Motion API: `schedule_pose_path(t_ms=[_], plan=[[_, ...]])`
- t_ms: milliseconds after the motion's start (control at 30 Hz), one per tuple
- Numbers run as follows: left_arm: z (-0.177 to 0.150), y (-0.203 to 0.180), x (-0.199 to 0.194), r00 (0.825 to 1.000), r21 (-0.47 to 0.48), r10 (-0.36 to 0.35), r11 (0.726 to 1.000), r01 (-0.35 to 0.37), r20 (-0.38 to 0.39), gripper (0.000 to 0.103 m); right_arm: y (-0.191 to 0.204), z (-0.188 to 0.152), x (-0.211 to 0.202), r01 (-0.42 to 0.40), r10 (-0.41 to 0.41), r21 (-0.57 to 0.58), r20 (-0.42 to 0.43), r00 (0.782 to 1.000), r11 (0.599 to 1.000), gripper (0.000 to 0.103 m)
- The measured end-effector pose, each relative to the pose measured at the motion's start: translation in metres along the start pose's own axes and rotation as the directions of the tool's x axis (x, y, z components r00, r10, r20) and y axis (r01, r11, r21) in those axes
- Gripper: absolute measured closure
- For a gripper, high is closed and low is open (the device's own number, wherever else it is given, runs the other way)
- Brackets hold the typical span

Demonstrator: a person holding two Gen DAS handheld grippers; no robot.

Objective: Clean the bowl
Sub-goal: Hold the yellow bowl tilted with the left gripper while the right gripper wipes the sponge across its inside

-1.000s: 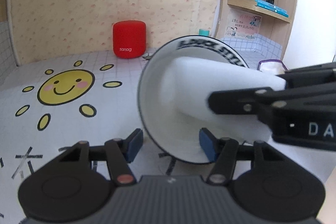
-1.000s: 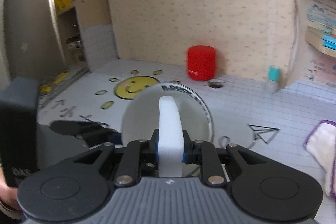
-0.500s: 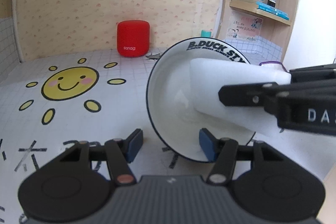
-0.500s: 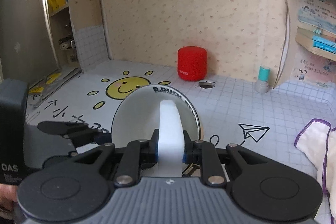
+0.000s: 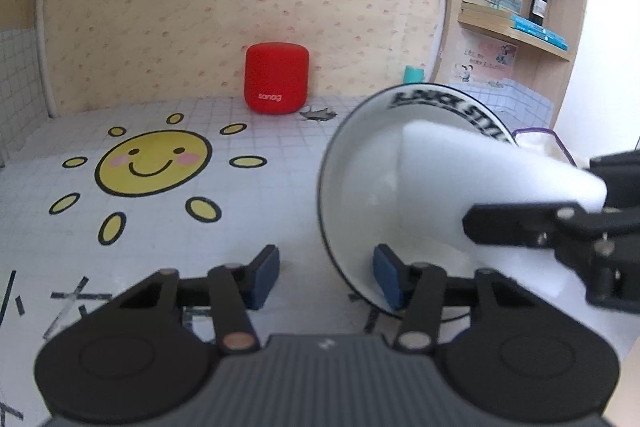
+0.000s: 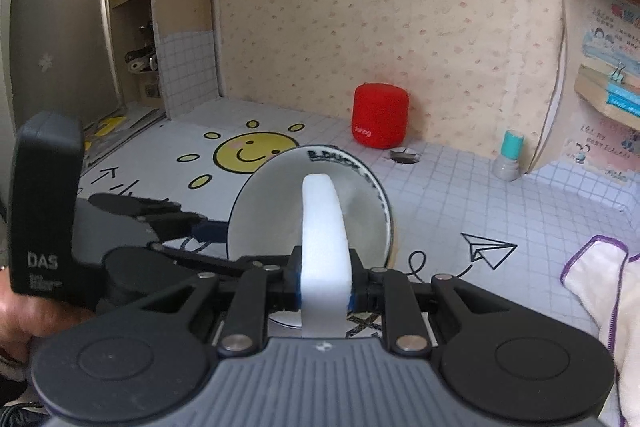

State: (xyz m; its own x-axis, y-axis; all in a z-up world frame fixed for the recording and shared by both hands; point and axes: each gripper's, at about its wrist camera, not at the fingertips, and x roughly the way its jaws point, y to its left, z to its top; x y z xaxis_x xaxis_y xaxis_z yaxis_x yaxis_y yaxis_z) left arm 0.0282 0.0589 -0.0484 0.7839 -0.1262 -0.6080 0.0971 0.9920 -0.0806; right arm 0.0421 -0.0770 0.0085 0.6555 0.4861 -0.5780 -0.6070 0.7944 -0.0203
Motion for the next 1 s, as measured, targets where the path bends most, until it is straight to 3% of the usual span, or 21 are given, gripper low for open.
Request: schedule_pose_path(t_ms=[167, 467, 633, 1000], plan=[[-0.003, -0.010, -0.001, 1.000, 0.027, -0.003, 1.000, 0.003, 0.002, 0.056, -0.002, 0.006, -0.002, 0.047, -0.048, 0.024, 0.032, 0.998, 0.999, 0.085], [-0.005, -0.013, -0.005, 0.999, 0.014, -0.036, 0.999, 0.036, -0.002, 0.056, -0.005, 0.002, 0.022, 0.020, -0.019, 0.054, -0.019, 1.000, 0.998, 0.085], [-0.002, -0.006, -0.002, 1.000, -0.004, -0.030, 1.000, 0.030, 0.005, 0.056, -0.006, 0.003, 0.017, 0.042, -0.042, 0.038, -0.006, 0.999, 0.998, 0.085], [-0.006, -0.009, -0.004, 1.000, 0.009, -0.010, 1.000, 0.010, 0.012, 0.056, -0.001, 0.003, 0.001, -0.013, 0.012, 0.029, 0.035, 0.999, 0.999, 0.085]])
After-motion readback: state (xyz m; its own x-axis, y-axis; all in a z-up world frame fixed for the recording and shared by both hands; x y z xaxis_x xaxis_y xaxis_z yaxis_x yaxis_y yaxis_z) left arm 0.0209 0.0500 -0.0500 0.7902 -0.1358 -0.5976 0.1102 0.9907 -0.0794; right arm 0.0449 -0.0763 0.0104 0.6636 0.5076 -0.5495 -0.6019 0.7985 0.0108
